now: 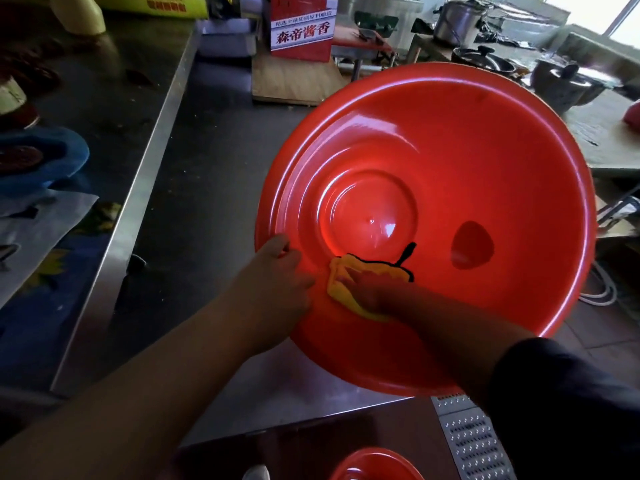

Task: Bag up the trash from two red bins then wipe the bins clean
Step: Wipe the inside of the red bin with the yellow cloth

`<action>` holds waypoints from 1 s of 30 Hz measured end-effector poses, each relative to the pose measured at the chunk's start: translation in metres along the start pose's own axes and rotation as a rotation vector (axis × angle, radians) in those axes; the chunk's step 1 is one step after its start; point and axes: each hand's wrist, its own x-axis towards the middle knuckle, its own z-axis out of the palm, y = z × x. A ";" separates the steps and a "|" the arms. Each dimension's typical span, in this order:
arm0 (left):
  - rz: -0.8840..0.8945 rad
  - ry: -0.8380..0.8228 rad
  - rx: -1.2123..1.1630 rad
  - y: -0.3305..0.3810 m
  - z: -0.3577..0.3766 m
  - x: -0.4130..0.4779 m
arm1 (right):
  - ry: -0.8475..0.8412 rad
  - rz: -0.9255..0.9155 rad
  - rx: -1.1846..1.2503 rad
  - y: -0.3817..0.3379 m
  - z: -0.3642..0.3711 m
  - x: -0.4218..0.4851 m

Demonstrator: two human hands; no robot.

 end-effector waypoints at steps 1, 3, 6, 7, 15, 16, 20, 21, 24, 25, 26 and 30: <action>-0.004 0.001 -0.008 -0.001 -0.001 0.000 | 0.011 0.001 -0.049 0.003 0.001 0.008; -0.023 -0.019 -0.013 -0.004 -0.003 -0.001 | -0.018 0.005 -0.074 0.004 0.004 0.017; -0.048 -0.032 -0.008 -0.004 -0.005 0.000 | -0.052 -0.052 -0.046 0.004 0.003 0.015; -0.045 -0.016 0.001 -0.002 -0.004 0.001 | -0.091 -0.082 -0.032 0.004 0.002 0.011; -0.070 -0.060 0.030 -0.007 -0.009 0.006 | -0.148 -0.272 0.093 0.003 -0.024 -0.085; -0.074 -0.074 0.043 -0.008 -0.008 0.007 | -0.160 -0.283 0.086 0.003 -0.028 -0.102; -0.080 -0.148 0.101 -0.015 -0.019 0.014 | -0.152 -0.295 -0.142 0.005 -0.037 -0.152; -0.065 -0.190 0.121 -0.015 -0.020 0.015 | -0.095 -0.303 -0.226 0.006 -0.036 -0.158; -0.076 -0.244 0.116 -0.015 -0.020 0.019 | 0.153 -0.334 -0.356 0.015 -0.025 -0.156; -0.081 -0.236 0.118 -0.014 -0.020 0.018 | 0.220 -0.343 -0.354 0.017 -0.022 -0.153; -0.084 -0.220 0.125 -0.013 -0.019 0.016 | 0.258 -0.352 -0.345 0.016 -0.019 -0.151; -0.134 -0.205 0.170 -0.005 -0.017 0.008 | 0.280 -0.384 -0.297 0.003 -0.002 -0.151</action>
